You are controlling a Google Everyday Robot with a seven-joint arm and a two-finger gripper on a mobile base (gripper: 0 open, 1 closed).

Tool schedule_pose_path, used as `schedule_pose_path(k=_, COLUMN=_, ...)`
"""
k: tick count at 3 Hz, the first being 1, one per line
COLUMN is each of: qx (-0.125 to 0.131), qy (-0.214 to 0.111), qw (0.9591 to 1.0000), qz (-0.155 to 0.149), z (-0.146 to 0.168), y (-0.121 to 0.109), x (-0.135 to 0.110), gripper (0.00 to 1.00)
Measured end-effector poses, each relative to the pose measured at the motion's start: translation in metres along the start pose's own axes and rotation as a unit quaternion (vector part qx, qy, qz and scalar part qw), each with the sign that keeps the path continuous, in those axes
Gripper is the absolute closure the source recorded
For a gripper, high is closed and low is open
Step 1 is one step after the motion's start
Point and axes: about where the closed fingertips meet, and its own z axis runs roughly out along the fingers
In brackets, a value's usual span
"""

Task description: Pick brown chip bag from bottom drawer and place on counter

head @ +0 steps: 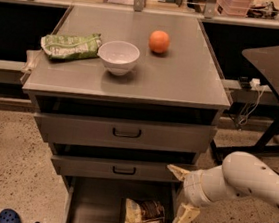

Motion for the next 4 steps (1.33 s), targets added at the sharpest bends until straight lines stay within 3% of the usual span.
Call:
schedule_pose_path(k=1, qx=0.026, qy=-0.055, qw=0.9982, qz=-0.002, z=0.056, y=-0.018, x=0.015, gripper=0.00)
schedule_pose_path(k=2, qx=0.013, qy=-0.078, qw=0.9969, qz=-0.004, z=0.119, y=-0.025, x=0.025, gripper=0.00)
schedule_pose_path(k=3, qx=-0.016, qy=-0.099, qw=0.9950, qz=-0.003, z=0.186, y=-0.024, x=0.040, gripper=0.00)
schedule_pose_path(k=4, qx=-0.032, qy=-0.105, qw=0.9939, qz=-0.012, z=0.221, y=-0.020, x=0.046, gripper=0.00)
